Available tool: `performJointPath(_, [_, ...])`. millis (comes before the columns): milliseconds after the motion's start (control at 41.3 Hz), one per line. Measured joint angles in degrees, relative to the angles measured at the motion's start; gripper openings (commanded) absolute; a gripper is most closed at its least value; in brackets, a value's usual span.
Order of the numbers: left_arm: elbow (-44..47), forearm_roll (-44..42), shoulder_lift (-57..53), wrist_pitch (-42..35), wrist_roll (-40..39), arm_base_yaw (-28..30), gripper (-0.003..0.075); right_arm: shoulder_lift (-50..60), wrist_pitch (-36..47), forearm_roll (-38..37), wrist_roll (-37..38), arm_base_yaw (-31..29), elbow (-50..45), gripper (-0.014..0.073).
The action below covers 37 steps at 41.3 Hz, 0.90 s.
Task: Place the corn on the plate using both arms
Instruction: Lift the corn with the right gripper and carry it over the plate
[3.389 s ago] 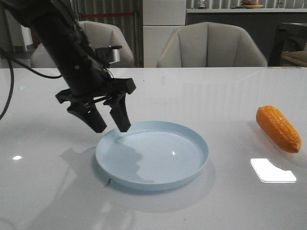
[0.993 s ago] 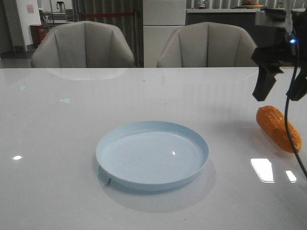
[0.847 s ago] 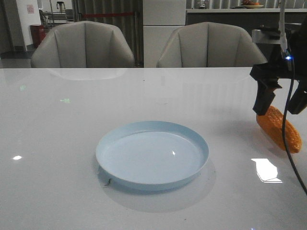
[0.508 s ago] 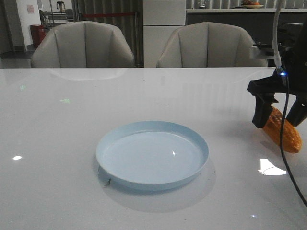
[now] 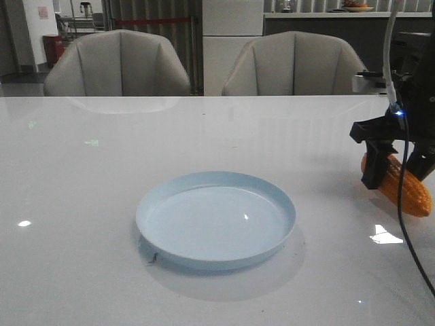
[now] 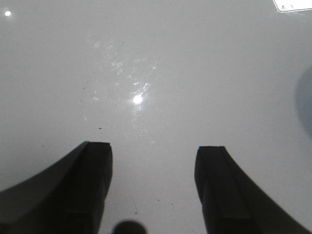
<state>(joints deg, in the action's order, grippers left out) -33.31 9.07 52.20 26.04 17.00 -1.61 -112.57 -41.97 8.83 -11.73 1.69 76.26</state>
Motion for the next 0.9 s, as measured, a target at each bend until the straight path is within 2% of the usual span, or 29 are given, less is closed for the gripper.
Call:
performJointPath(194, [0.0, 0.0, 0.0, 0.0, 0.0, 0.0, 0.0432, -0.08, -2.83, 0.0, -0.15, 0.23, 2.76, 0.0069])
performJointPath(363, [0.0, 0.1, 0.0, 0.0, 0.0, 0.01, 0.0432, -0.08, -8.04, -0.14, -3.66, 2.88, 8.9, 0.0069])
performJointPath(605, [0.0, 0.1, 0.0, 0.0, 0.0, 0.01, 0.0432, -0.08, -14.42, 0.98, -4.84, 9.75, 16.01, 0.0069])
performJointPath(896, [0.0, 0.1, 0.0, 0.0, 0.0, 0.01, 0.0432, -0.08, -18.32, 4.25, -5.12, 19.14, 17.18, 0.0069])
